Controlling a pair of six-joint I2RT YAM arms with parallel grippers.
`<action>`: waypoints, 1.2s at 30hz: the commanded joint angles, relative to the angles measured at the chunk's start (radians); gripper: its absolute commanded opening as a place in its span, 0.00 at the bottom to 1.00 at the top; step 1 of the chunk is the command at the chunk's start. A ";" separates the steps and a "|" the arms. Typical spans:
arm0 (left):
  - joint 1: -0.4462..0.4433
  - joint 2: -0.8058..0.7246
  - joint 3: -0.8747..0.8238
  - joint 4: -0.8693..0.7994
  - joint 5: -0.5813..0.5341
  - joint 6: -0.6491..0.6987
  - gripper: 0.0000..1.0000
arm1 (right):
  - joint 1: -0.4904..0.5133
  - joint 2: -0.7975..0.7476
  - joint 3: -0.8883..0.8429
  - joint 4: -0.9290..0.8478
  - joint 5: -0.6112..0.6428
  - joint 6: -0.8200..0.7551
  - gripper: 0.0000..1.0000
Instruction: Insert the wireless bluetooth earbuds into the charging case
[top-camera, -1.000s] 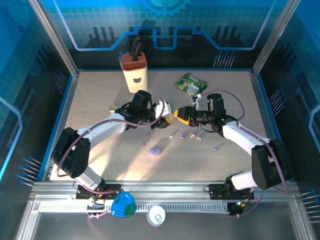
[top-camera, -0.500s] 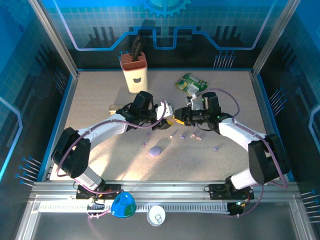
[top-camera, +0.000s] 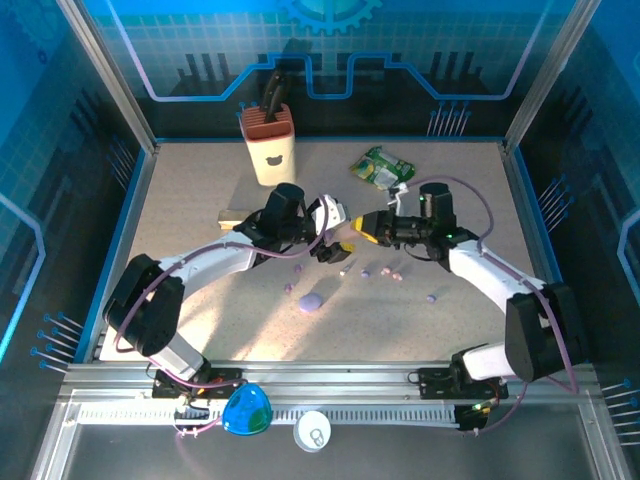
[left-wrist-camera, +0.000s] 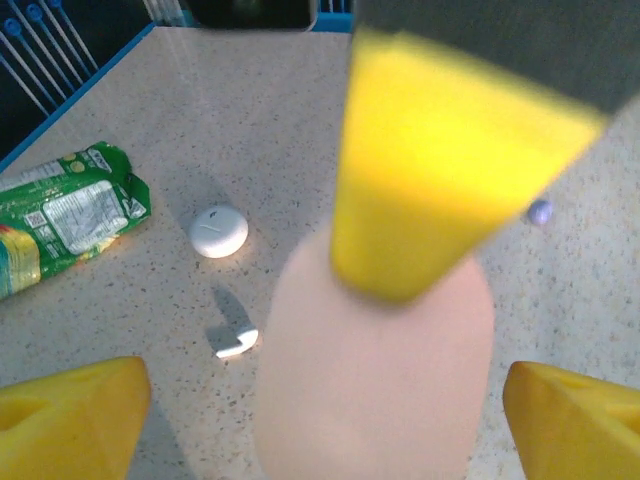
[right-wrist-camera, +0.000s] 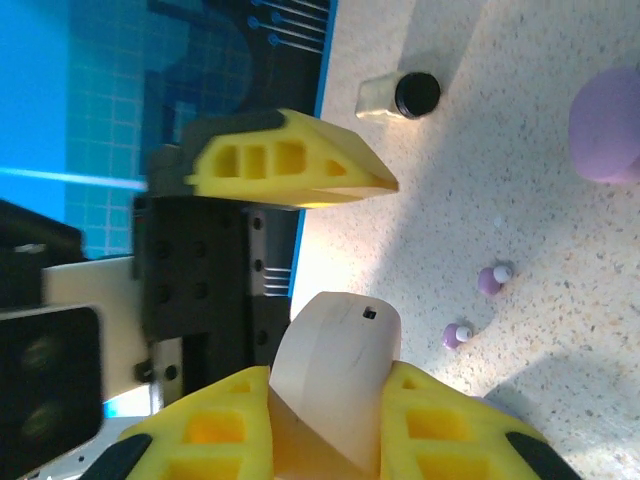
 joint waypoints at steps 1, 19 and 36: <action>0.001 -0.043 -0.075 0.269 0.008 -0.147 0.96 | -0.055 -0.068 -0.052 0.123 -0.062 0.101 0.16; 0.006 0.112 -0.210 1.164 0.199 -0.532 0.96 | -0.165 -0.101 -0.225 0.996 -0.145 0.838 0.12; -0.003 0.172 -0.133 1.221 0.306 -0.617 0.84 | -0.092 -0.026 -0.254 1.247 -0.081 0.994 0.08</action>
